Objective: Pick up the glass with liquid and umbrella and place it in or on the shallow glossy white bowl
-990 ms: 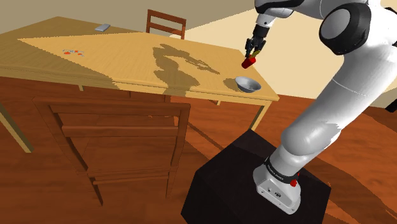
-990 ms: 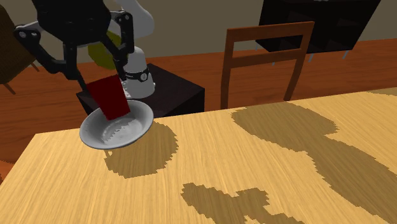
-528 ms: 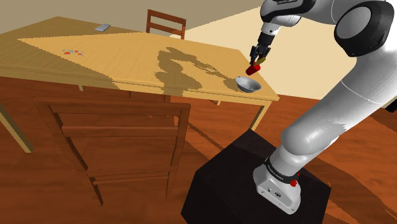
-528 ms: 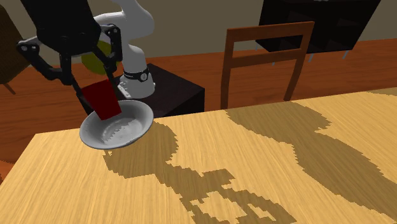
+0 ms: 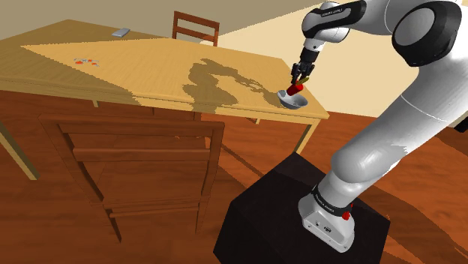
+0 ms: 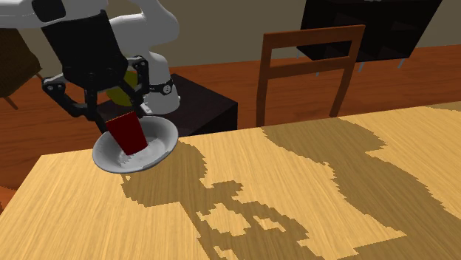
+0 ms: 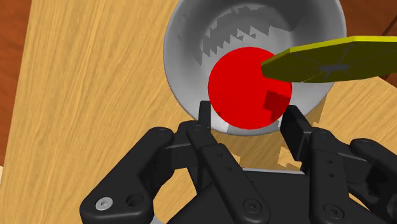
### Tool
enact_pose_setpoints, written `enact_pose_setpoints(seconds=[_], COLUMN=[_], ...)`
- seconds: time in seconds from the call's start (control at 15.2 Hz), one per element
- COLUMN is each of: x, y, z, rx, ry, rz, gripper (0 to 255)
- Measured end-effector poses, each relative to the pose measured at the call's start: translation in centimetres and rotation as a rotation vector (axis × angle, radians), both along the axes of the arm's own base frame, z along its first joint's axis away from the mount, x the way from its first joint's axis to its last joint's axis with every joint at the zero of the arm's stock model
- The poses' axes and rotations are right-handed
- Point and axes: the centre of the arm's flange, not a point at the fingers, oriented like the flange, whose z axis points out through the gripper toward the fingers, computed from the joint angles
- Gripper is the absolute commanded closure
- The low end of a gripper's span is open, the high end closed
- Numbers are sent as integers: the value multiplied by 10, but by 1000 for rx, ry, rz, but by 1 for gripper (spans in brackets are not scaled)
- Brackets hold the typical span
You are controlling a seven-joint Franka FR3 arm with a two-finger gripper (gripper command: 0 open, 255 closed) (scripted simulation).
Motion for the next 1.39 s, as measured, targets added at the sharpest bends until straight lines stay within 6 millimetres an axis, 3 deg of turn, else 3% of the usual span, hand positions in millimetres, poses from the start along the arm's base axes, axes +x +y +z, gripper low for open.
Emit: enact_pose_setpoints(seconds=[0.46,0.53,0.92,1.19,1.39], x=[1,1,1,1,1], y=[-1,-1,-1,2,-1], z=[-7,-7,-7,31,42], rx=[0,0,0,-1,-1], ry=[0,0,-1,-2,-1], rz=[0,0,0,0,0], gripper=[255,0,0,0,0])
